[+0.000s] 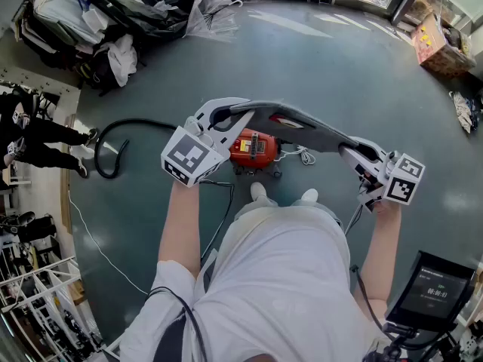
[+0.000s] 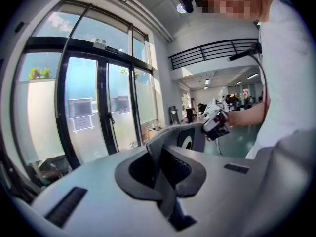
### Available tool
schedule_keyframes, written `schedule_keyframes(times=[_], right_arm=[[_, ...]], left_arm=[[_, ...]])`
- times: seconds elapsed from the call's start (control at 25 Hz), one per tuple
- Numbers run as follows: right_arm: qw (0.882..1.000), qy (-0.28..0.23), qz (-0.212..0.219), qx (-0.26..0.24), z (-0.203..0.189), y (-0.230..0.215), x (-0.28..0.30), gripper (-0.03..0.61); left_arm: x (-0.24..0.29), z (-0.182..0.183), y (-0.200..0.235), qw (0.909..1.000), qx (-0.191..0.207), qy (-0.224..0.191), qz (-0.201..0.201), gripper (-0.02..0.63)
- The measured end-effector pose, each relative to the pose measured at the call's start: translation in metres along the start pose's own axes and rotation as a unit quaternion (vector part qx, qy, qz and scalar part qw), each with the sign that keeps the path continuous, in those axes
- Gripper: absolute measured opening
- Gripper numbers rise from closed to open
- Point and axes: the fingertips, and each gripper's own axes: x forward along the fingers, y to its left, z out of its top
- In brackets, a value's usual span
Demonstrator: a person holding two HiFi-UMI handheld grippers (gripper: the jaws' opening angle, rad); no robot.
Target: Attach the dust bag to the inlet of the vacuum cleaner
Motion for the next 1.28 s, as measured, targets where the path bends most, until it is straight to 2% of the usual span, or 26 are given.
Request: schedule_keyframes(times=[0.08,0.16,0.2,0.24,0.28,0.36,0.44,0.52,0.6,0.68,0.76,0.88,1.0,1.04,1.08,1.12,1.2,1.28], right_arm=[[1.0,-0.012,-0.004,-0.027,0.016,-0.003,-0.011,0.058],[0.997,0.004,-0.011,-0.078,0.029,-0.001,-0.011,0.06],[0.993,0.022,-0.014,-0.111,0.037,0.001,-0.006,0.083],[0.989,0.04,-0.012,-0.142,0.046,0.005,-0.001,0.153],[0.985,0.053,-0.006,-0.165,0.058,0.008,0.004,0.19],[0.981,0.062,0.007,-0.184,0.084,0.011,0.012,0.238],[0.979,0.055,0.015,-0.195,0.108,0.013,0.021,0.238],[0.974,0.069,0.025,-0.214,0.115,0.014,0.039,0.238],[0.958,0.121,0.03,-0.258,0.101,0.013,0.067,0.238],[0.933,0.183,0.036,-0.307,0.076,0.012,0.096,0.239],[0.913,0.236,0.053,-0.328,0.051,0.016,0.119,0.239],[0.902,0.281,0.087,-0.316,0.028,0.026,0.148,0.238],[0.901,0.313,0.107,-0.281,0.014,0.029,0.165,0.235],[0.903,0.322,0.115,-0.261,0.009,0.029,0.167,0.216],[0.907,0.326,0.125,-0.236,0.006,0.03,0.168,0.074],[0.912,0.328,0.134,-0.207,0.002,0.031,0.168,0.041],[0.925,0.322,0.147,-0.14,-0.004,0.033,0.169,0.037],[0.942,0.297,0.141,-0.072,-0.006,0.031,0.175,0.035]], left_arm=[[0.003,-0.002,-0.003,0.9998,0.004,0.015,-0.013,0.015],[0.005,-0.005,-0.003,0.9991,-0.002,0.035,-0.025,0.015],[0.005,-0.005,0.0,0.9986,-0.011,0.044,-0.027,0.017],[0.005,-0.003,0.005,0.9981,-0.022,0.051,-0.025,0.017],[0.004,0.0,0.012,0.9976,-0.031,0.059,-0.021,0.015],[0.003,0.002,0.025,0.996,-0.036,0.082,-0.009,0.017],[0.002,-0.002,0.032,0.9933,-0.024,0.113,-0.004,0.015],[0.003,-0.007,0.03,0.9897,-0.003,0.143,-0.014,0.015],[0.006,-0.011,0.025,0.9846,0.021,0.171,-0.027,0.017],[0.006,-0.015,0.022,0.9798,0.034,0.194,-0.034,0.015],[0.006,-0.015,0.021,0.9769,0.04,0.206,-0.039,0.015],[0.007,-0.011,0.016,0.9739,0.049,0.215,-0.054,0.017],[0.009,-0.009,0.006,0.9689,0.062,0.226,-0.08,0.015],[0.009,-0.011,0.002,0.9672,0.065,0.23,-0.087,0.015],[0.009,-0.014,0.0,0.9657,0.066,0.234,-0.091,0.015],[0.009,-0.017,-0.002,0.9647,0.067,0.237,-0.093,0.015],[0.008,-0.025,-0.001,0.9652,0.066,0.238,-0.087,0.017],[0.005,-0.03,0.005,0.9719,0.056,0.219,-0.066,0.018]])
